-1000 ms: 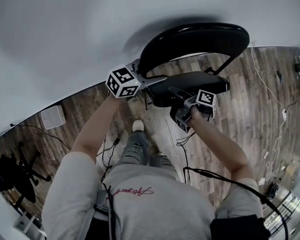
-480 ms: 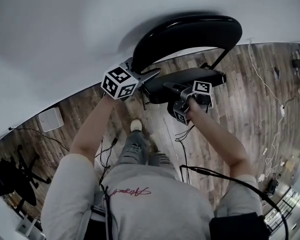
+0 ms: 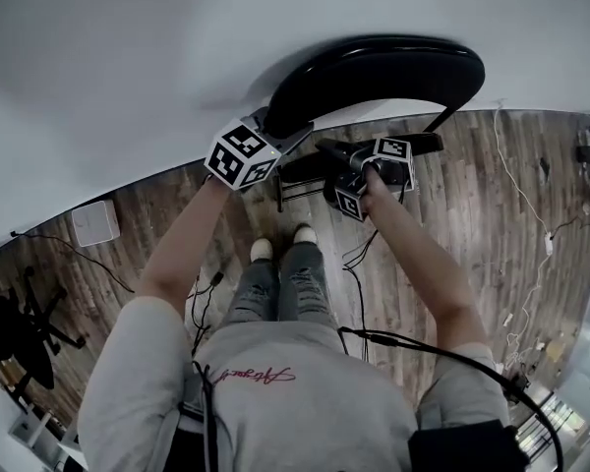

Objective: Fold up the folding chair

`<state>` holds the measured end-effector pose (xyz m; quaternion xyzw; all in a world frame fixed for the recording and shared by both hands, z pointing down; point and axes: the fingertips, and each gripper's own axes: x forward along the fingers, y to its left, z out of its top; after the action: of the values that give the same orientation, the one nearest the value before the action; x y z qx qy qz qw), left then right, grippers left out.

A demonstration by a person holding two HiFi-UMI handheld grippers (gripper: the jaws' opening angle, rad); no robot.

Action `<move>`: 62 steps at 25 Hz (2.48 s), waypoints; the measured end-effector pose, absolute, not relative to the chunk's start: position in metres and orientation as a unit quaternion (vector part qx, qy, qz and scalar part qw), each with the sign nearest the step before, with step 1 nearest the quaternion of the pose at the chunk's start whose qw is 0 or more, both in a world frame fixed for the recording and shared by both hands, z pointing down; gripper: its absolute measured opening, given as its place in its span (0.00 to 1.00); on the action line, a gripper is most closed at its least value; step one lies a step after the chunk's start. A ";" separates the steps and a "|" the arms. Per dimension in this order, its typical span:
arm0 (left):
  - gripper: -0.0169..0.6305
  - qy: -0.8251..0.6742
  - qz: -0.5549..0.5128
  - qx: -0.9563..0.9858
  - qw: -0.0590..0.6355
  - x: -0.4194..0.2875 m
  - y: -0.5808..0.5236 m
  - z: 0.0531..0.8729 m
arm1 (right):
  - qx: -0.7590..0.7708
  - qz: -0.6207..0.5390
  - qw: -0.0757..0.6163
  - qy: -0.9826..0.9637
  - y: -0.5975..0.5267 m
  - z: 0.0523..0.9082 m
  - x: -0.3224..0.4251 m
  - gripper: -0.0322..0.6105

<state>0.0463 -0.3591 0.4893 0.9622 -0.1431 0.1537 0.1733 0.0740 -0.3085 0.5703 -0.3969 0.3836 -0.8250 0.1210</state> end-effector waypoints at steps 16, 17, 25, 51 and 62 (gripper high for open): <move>0.42 -0.191 0.164 0.945 0.211 0.015 -0.386 0.512 | -0.391 -0.845 0.104 0.350 -0.328 0.583 0.069 0.35; 0.42 -0.193 0.156 0.945 0.213 0.012 -0.385 0.509 | -0.393 -0.847 0.098 0.344 -0.328 0.584 0.068 0.35; 0.40 -0.229 0.140 0.948 0.172 0.013 -0.372 0.483 | -0.396 -0.851 0.103 0.330 -0.346 0.582 0.067 0.33; 0.09 -0.380 -0.018 0.916 0.130 -0.008 -0.290 0.380 | -0.590 -0.195 0.055 0.782 -0.280 0.383 0.058 0.11; 0.05 -0.371 -0.060 0.926 0.026 0.019 -0.145 0.302 | -0.610 0.101 -0.019 0.786 -0.129 0.261 0.062 0.10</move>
<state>0.0189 -0.1447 0.3016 0.9264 -0.3709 -0.0599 0.0264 0.0617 -0.1293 0.2608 -0.6100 0.7858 0.1007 -0.0188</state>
